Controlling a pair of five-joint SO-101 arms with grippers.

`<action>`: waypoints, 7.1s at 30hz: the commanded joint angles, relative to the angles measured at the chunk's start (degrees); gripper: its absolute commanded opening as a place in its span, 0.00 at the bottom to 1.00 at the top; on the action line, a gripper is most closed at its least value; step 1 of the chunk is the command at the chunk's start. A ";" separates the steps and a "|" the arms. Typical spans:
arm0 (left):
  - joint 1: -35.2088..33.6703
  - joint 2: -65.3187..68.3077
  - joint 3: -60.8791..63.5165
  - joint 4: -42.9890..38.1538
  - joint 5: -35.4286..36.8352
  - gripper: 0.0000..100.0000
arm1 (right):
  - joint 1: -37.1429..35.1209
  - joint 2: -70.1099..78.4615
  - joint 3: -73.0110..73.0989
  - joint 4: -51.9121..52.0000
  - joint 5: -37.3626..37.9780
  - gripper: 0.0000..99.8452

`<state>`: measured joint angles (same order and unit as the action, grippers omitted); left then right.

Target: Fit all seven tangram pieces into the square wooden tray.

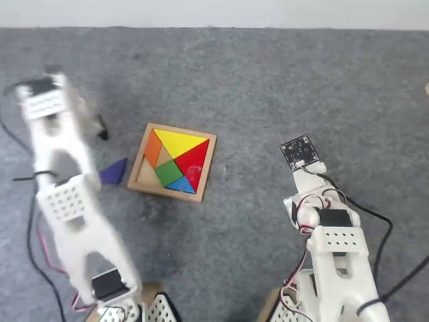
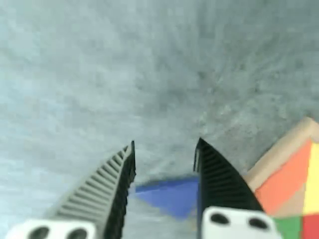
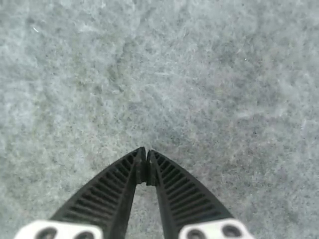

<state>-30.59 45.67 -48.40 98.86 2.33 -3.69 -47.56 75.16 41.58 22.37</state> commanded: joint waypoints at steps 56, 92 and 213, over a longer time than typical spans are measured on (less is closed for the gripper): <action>-0.26 -22.42 53.05 -29.63 -65.85 0.09 | -0.48 -1.19 -0.18 -2.42 0.44 0.01; 3.96 -8.97 36.97 -23.12 -43.16 0.14 | -0.57 -1.71 2.90 -7.34 0.35 0.01; 26.46 -28.84 47.69 -13.10 16.88 0.01 | -2.68 -1.54 4.84 -10.33 0.70 0.01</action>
<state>-6.24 15.69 2.95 87.69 11.47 -6.24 -47.65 80.26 31.82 22.37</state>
